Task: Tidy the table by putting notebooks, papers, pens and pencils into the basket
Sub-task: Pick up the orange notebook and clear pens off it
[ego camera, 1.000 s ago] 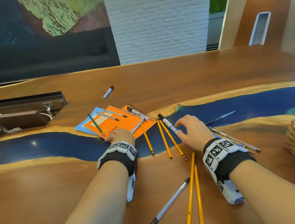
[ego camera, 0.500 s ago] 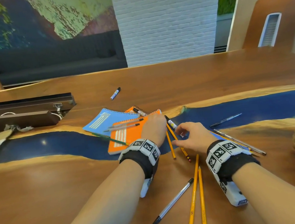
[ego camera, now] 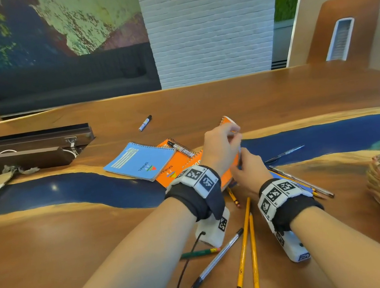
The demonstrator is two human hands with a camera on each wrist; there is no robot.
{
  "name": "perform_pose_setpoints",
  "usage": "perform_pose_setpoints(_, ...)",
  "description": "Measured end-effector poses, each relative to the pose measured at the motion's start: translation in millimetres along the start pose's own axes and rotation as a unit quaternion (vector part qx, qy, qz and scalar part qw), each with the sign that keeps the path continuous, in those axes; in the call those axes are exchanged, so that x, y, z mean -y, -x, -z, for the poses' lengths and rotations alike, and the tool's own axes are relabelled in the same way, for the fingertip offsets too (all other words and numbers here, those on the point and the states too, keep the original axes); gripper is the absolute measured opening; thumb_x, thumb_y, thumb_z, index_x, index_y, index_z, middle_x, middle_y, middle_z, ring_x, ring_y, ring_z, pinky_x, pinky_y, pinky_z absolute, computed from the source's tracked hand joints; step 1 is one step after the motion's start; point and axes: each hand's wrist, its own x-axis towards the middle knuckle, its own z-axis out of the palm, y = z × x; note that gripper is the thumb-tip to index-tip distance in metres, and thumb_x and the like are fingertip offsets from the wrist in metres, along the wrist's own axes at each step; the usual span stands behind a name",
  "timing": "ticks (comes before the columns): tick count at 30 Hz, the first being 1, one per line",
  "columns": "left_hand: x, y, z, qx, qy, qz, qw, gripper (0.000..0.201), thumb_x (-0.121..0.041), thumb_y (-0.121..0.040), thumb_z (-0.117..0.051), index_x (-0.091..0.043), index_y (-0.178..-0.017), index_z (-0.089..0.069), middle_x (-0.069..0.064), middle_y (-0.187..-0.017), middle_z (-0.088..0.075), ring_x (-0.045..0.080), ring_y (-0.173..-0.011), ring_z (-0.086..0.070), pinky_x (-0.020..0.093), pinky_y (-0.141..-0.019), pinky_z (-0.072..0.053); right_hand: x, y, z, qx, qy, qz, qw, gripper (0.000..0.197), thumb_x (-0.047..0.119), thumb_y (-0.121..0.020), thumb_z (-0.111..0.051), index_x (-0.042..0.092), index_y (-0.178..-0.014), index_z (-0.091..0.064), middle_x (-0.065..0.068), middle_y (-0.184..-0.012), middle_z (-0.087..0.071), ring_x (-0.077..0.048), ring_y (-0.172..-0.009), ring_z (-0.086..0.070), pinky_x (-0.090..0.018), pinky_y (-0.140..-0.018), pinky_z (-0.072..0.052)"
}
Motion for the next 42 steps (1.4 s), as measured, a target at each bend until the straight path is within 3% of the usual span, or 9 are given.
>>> perform_pose_setpoints(3,21,12,14,0.024,-0.036,-0.048,0.998,0.02,-0.019,-0.095,-0.052,-0.011,-0.106,-0.067,0.001,-0.096,-0.068,0.006,-0.084,-0.057,0.007,-0.07,-0.042,-3,-4,0,-0.032,-0.02,-0.012,0.999,0.017,0.011,-0.093,-0.043,0.004,-0.109,-0.044,-0.018,-0.099,-0.059,-0.034,-0.085,-0.06,-0.034,-0.068,-0.049)
perform_pose_setpoints(7,51,38,29,-0.056,-0.075,-0.023,0.995,0.018,-0.019,-0.095,-0.052,-0.012,-0.103,-0.067,-0.001,-0.09,-0.068,0.008,-0.081,-0.058,0.018,-0.067,-0.047,-4,-4,-2,-0.031,-0.021,-0.011,0.999,0.025,0.013,-0.096,-0.04,0.008,-0.12,-0.04,-0.018,-0.114,-0.059,-0.033,-0.094,-0.063,-0.044,-0.081,-0.055)
perform_pose_setpoints(10,55,40,32,-0.124,-0.069,-0.033,0.989,0.017,-0.016,-0.094,-0.052,-0.011,-0.099,-0.068,-0.001,-0.087,-0.067,0.01,-0.08,-0.059,0.017,-0.066,-0.045,-3,-4,0,-0.037,-0.022,0.007,0.999,0.027,0.012,-0.097,-0.039,0.007,-0.123,-0.039,-0.015,-0.114,-0.059,-0.029,-0.094,-0.062,-0.034,-0.075,-0.05)
perform_pose_setpoints(14,52,34,28,-0.077,-0.099,-0.053,0.991,0.018,-0.016,-0.094,-0.052,-0.009,-0.101,-0.067,0.004,-0.089,-0.068,0.017,-0.081,-0.061,0.032,-0.07,-0.052,0,1,5,-0.063,-0.034,0.042,0.997,0.023,0.01,-0.097,-0.038,0.003,-0.119,-0.041,-0.017,-0.106,-0.06,-0.026,-0.084,-0.059,-0.027,-0.068,-0.04)
perform_pose_setpoints(18,58,31,29,-0.078,-0.104,-0.029,0.991,0.02,-0.016,-0.095,-0.05,-0.008,-0.104,-0.066,0.004,-0.093,-0.068,0.015,-0.083,-0.06,0.025,-0.071,-0.048,1,1,6,-0.076,-0.027,0.073,0.994,0.027,0.008,-0.098,-0.036,0.007,-0.125,-0.042,-0.016,-0.104,-0.061,-0.024,-0.083,-0.056,-0.028,-0.071,-0.039)
perform_pose_setpoints(24,66,29,32,-0.059,-0.116,0.075,0.989,0.035,-0.027,-0.095,-0.051,-0.01,-0.126,-0.052,0.004,-0.123,-0.058,0.018,-0.114,-0.052,0.027,-0.092,-0.042,0,2,7,-0.088,-0.023,0.097,0.991,0.033,0.01,-0.098,-0.037,0.012,-0.131,-0.04,-0.014,-0.111,-0.061,-0.028,-0.099,-0.06,-0.029,-0.078,-0.044)
perform_pose_setpoints(28,67,28,37,-0.041,-0.127,0.114,0.984,0.054,-0.032,-0.095,-0.054,-0.007,-0.14,-0.037,0.008,-0.14,-0.043,0.02,-0.13,-0.038,0.028,-0.105,-0.032,0,4,11,-0.119,-0.032,0.132,0.984,0.033,0.007,-0.098,-0.037,0.012,-0.129,-0.043,-0.009,-0.098,-0.061,-0.022,-0.085,-0.058,-0.034,-0.079,-0.047)
perform_pose_setpoints(34,60,14,56,-0.012,-0.127,0.144,0.981,0.064,-0.041,-0.093,-0.054,-0.006,-0.143,-0.032,0.011,-0.144,-0.04,0.023,-0.132,-0.037,0.032,-0.106,-0.032,9,2,35,-0.237,-0.082,0.139,0.958,0.025,-0.001,-0.095,-0.037,0.003,-0.116,-0.05,0.001,-0.079,-0.052,-0.006,-0.06,-0.046,-0.011,-0.055,-0.035)
perform_pose_setpoints(42,18,0,65,0.054,-0.018,0.141,0.988,0.055,-0.044,-0.091,-0.056,-0.013,-0.135,-0.045,0.003,-0.131,-0.055,0.019,-0.12,-0.052,0.03,-0.099,-0.042,27,13,74,-0.289,-0.141,0.169,0.932,0.025,-0.001,-0.094,-0.039,0.009,-0.113,-0.052,-0.001,-0.094,-0.061,-0.015,-0.085,-0.057,-0.014,-0.073,-0.039)
